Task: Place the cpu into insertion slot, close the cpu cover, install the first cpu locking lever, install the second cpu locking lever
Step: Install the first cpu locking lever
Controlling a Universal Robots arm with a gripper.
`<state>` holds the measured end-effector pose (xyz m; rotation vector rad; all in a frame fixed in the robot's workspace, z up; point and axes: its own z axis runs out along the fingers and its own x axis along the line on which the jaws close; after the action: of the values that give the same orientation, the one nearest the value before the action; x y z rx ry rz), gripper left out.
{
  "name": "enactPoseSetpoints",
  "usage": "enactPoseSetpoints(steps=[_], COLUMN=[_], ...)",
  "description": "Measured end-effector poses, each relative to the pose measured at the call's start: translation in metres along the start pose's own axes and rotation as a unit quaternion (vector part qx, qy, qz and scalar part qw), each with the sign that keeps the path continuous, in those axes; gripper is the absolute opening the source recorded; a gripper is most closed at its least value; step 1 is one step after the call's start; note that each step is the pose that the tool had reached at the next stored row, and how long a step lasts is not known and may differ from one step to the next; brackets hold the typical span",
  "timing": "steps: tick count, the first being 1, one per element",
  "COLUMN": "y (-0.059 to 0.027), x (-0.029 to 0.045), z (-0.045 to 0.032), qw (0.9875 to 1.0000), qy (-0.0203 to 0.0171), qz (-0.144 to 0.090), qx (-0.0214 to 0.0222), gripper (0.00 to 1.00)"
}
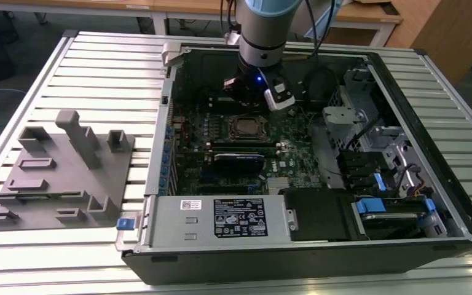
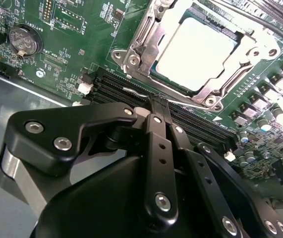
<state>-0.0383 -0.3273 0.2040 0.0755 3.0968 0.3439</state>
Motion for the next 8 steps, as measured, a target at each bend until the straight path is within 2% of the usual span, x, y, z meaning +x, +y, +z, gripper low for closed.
enactPoseSetpoints(steps=[2, 6, 8], y=[0.0, -0.0001, 0.0001], x=[0.0001, 0.0, 0.0], z=[0.0001, 0.0004, 0.0006], qw=[1.0, 0.9995, 0.9993], qy=[-0.0011, -0.0069, -0.0085], qz=[0.005, 0.031, 0.037], qx=[0.0001, 0.0006, 0.0007], gripper=[0.11, 0.11, 0.11])
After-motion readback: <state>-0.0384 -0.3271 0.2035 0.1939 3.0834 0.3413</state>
